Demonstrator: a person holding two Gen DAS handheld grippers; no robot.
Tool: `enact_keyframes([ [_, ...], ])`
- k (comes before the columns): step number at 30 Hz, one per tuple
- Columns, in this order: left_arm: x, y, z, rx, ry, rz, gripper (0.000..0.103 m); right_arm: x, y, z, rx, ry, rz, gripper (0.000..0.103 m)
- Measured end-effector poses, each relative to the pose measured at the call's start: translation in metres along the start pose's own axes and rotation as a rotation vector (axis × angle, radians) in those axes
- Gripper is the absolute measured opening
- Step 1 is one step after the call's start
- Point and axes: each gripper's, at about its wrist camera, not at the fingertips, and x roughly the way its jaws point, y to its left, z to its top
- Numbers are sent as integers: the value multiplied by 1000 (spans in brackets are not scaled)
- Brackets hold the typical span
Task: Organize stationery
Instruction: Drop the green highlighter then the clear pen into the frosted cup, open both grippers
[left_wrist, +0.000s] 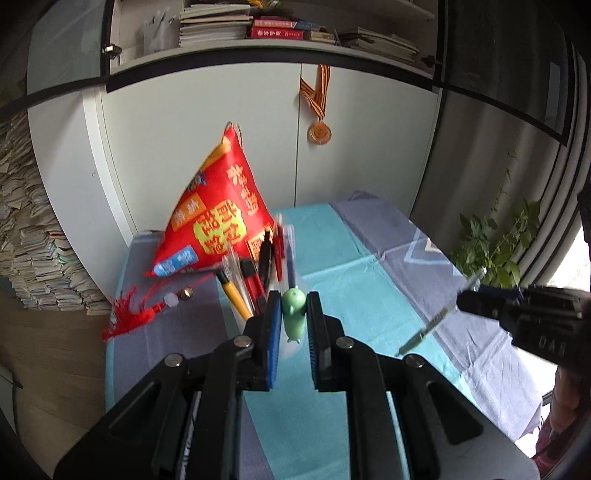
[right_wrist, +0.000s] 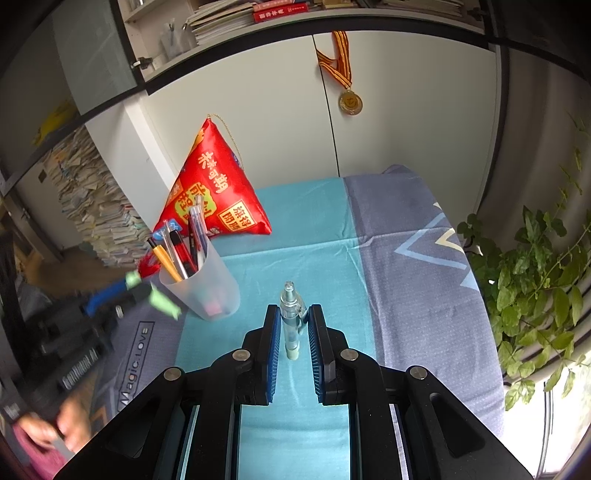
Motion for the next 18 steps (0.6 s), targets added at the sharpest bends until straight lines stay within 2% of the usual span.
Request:
enact_keyframes([
  [2,4,4,13,-4,-17,15,12,-3,0,0,-1,-5,-1,16],
  [5,19,10,24,-18,10,18,12,-8,0,0,-3,-15,-7,16],
  [11,47,14,18,-31,83,40,12,-16,-4,1,2,-27,-28,16],
  [18,60,9,11,-31,130,11,12,-15,0,2,-10,-22,-22,16],
])
